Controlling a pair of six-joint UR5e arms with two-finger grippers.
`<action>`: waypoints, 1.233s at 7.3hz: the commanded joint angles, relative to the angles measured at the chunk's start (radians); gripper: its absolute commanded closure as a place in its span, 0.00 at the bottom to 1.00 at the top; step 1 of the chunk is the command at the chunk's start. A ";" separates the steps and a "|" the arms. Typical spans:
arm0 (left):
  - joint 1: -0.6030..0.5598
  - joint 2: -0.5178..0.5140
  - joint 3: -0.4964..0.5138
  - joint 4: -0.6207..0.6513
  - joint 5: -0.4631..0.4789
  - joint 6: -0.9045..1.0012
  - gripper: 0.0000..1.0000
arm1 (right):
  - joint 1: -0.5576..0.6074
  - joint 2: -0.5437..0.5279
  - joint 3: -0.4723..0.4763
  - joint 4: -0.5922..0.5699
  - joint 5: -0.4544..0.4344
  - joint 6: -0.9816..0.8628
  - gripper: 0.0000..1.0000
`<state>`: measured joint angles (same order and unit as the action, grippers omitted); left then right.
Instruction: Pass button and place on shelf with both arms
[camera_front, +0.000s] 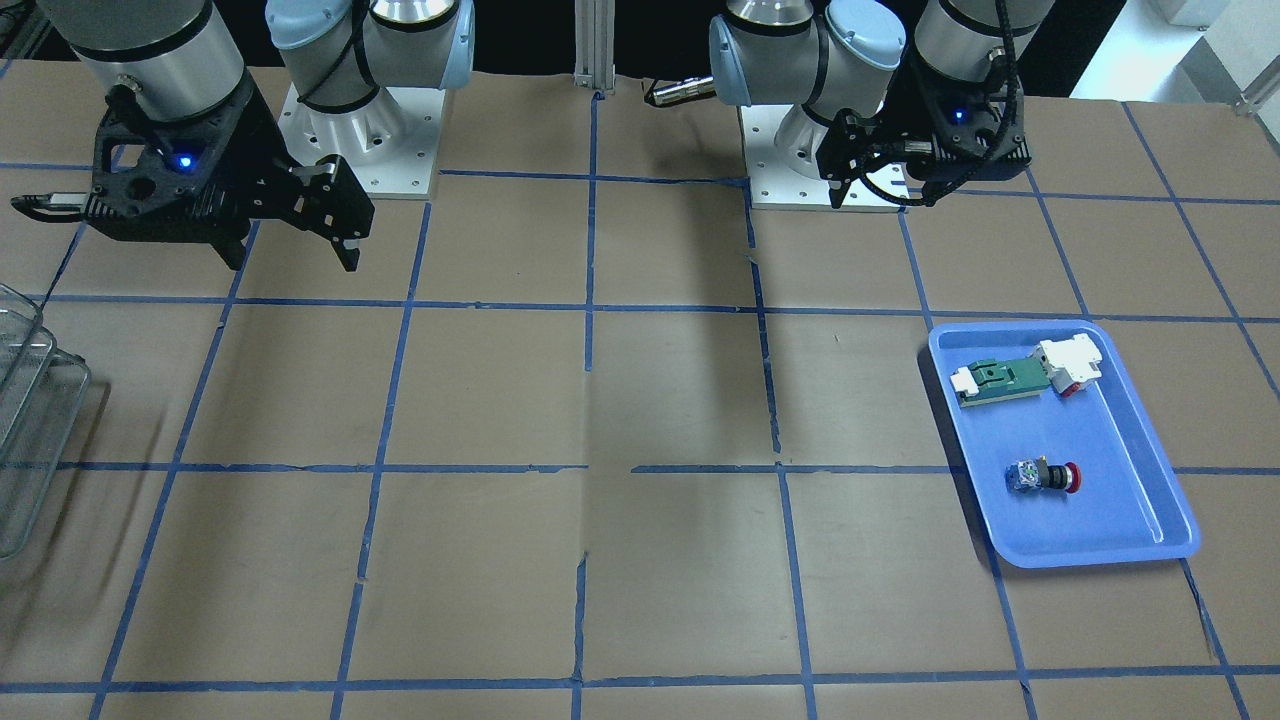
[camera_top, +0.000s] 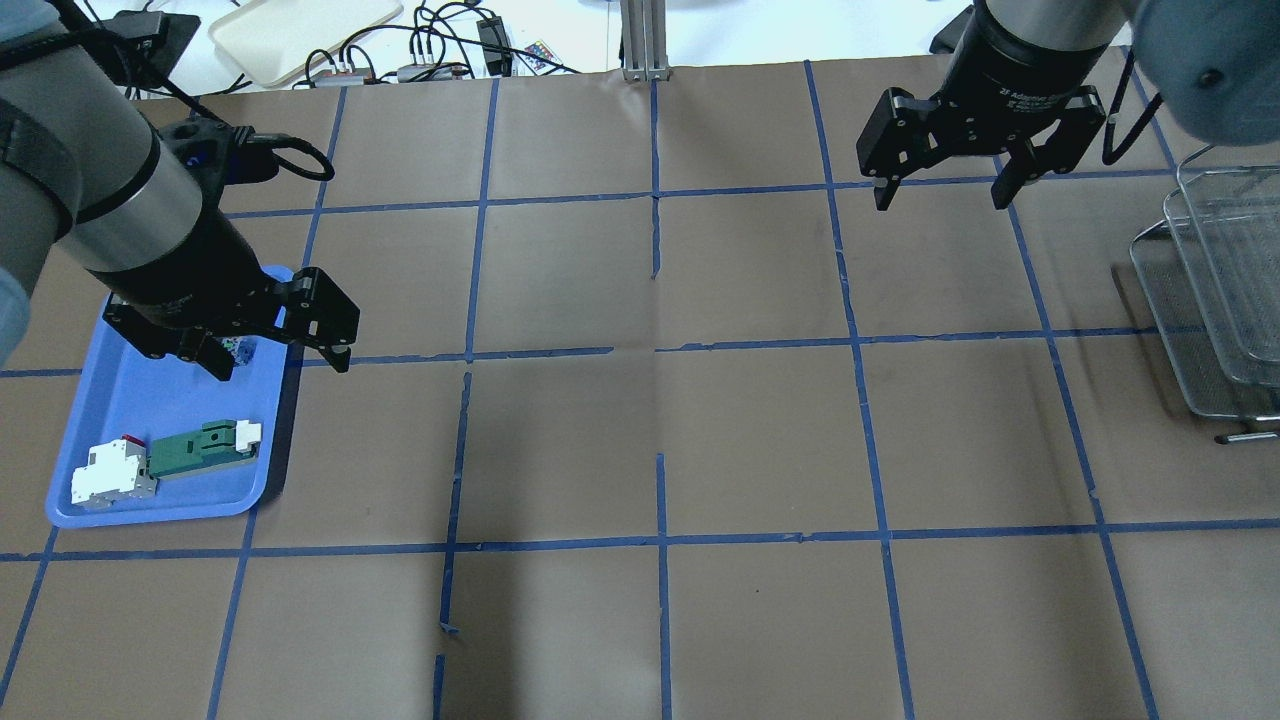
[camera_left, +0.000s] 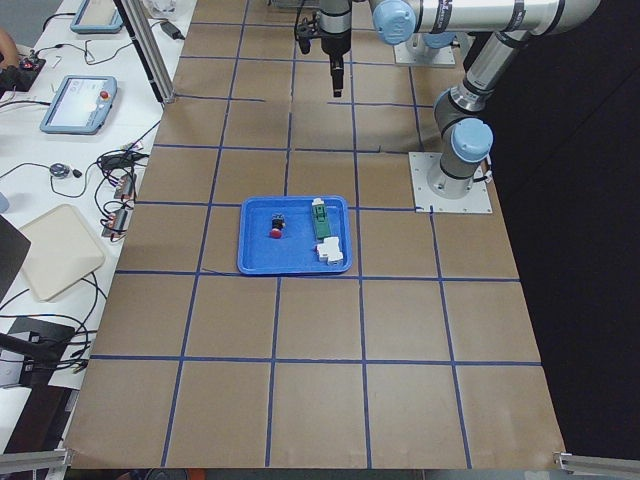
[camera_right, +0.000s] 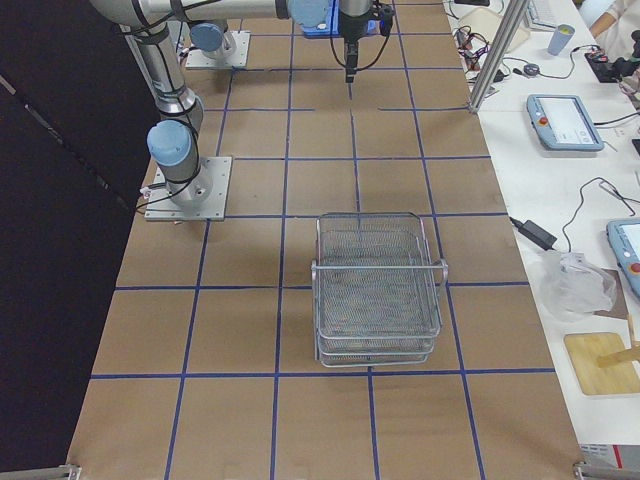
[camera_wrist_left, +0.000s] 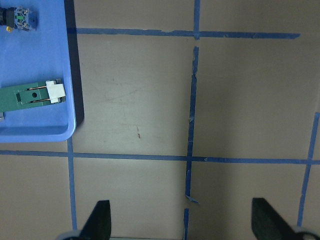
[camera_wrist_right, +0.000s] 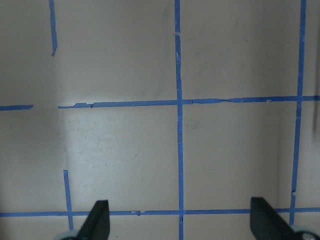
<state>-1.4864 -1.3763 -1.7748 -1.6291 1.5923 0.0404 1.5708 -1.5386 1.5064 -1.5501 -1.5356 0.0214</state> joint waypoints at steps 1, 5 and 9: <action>0.000 0.000 0.000 0.000 -0.002 0.001 0.00 | 0.000 0.000 0.000 0.001 -0.001 0.000 0.00; 0.000 -0.001 -0.002 -0.008 0.000 -0.002 0.00 | 0.000 0.000 0.000 -0.001 -0.001 0.000 0.00; 0.000 -0.001 0.000 -0.014 0.000 -0.014 0.00 | 0.000 -0.002 0.000 -0.004 -0.001 0.000 0.00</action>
<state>-1.4865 -1.3763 -1.7754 -1.6412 1.5929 0.0344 1.5708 -1.5393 1.5064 -1.5529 -1.5366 0.0215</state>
